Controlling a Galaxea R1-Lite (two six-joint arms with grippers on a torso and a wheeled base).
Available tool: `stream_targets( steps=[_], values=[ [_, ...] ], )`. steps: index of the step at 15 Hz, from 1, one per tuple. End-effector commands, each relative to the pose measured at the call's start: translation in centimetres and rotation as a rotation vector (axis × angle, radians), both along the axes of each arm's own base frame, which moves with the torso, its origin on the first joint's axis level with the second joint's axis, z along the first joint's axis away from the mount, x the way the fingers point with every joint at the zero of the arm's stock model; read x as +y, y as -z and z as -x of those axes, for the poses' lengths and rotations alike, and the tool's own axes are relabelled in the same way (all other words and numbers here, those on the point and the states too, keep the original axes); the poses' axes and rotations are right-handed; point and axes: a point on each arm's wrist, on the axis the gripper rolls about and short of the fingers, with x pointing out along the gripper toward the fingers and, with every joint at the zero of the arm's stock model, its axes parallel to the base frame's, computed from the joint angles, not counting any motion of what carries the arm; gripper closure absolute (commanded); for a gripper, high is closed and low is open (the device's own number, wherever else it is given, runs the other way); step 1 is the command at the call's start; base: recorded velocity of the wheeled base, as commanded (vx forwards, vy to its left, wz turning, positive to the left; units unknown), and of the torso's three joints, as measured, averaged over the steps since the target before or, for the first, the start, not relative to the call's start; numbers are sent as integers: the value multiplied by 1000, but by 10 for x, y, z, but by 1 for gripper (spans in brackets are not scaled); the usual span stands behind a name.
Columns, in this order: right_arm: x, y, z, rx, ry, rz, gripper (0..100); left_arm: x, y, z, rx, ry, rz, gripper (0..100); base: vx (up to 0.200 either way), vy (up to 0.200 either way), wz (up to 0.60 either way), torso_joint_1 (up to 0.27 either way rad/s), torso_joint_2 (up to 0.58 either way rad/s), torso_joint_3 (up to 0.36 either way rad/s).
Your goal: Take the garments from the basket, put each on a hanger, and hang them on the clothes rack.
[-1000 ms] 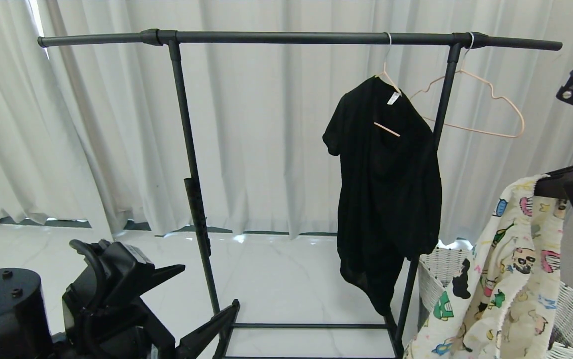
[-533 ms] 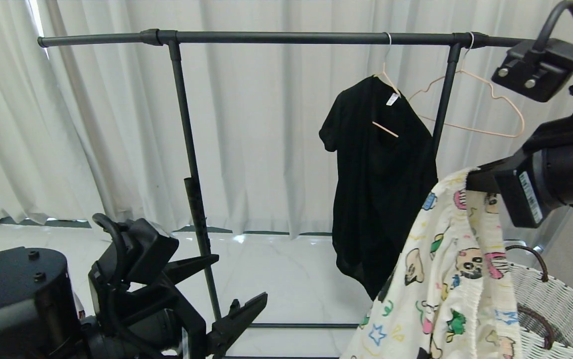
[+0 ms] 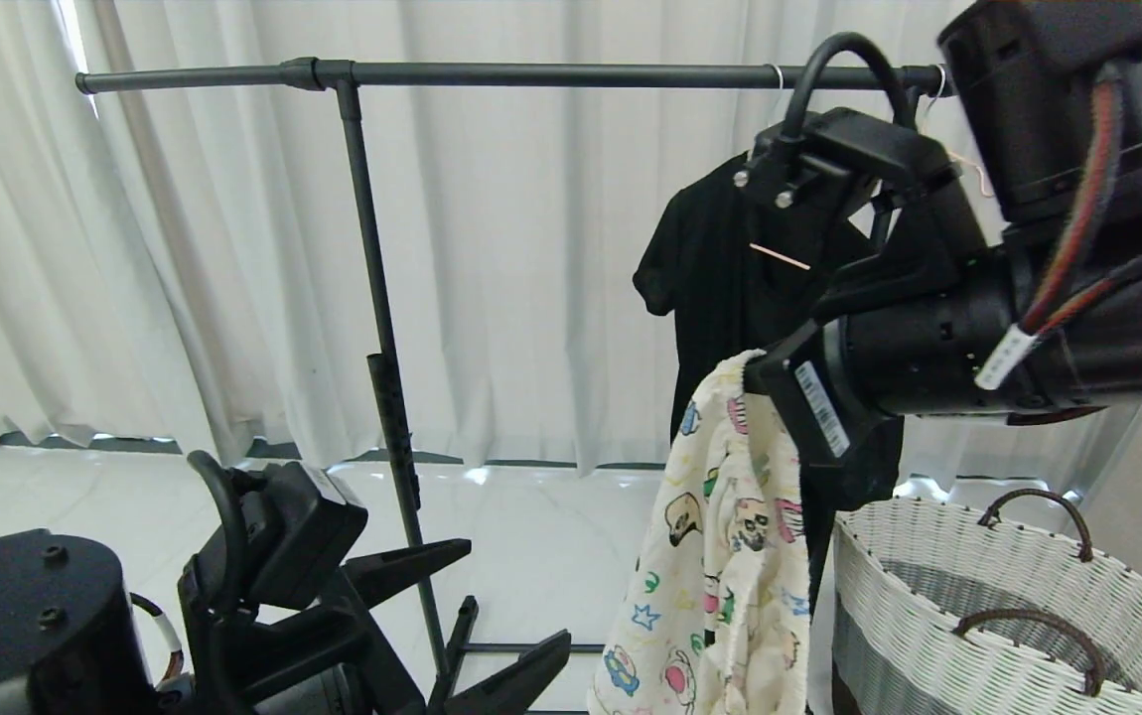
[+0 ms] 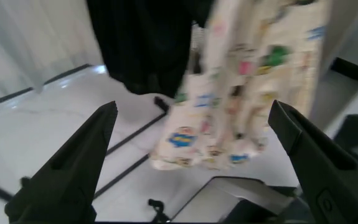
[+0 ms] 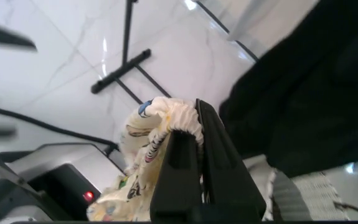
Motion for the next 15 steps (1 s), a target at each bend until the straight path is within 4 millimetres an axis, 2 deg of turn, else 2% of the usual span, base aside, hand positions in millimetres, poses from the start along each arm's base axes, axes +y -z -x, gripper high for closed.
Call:
stream_targets(
  steps=[1,4,8,9,11,12,15],
  values=[
    [28,17,-7,27,-23,20,100,-7,-2,10,-3,53,10,0,0,0,0,0,0,0],
    [47,20,-11,25,-41,14,100,-30,9,15,49,11,-28,0,0,0,0,0,0,0],
    [55,18,-9,17,-57,5,100,-58,20,-4,121,-64,-41,0,0,0,0,0,0,0],
    [57,18,-7,16,-63,5,100,-67,28,-13,139,-119,-65,0,0,0,0,0,0,0],
    [56,16,-4,11,-69,2,100,-63,51,-22,158,-239,-163,0,0,0,0,0,0,0],
    [56,15,-3,9,-69,-1,100,-58,60,-20,174,-252,-198,0,0,0,0,0,0,0],
    [52,11,-1,3,-69,-11,100,-45,69,-11,208,-261,-232,0,0,0,0,0,0,0]
  ],
)
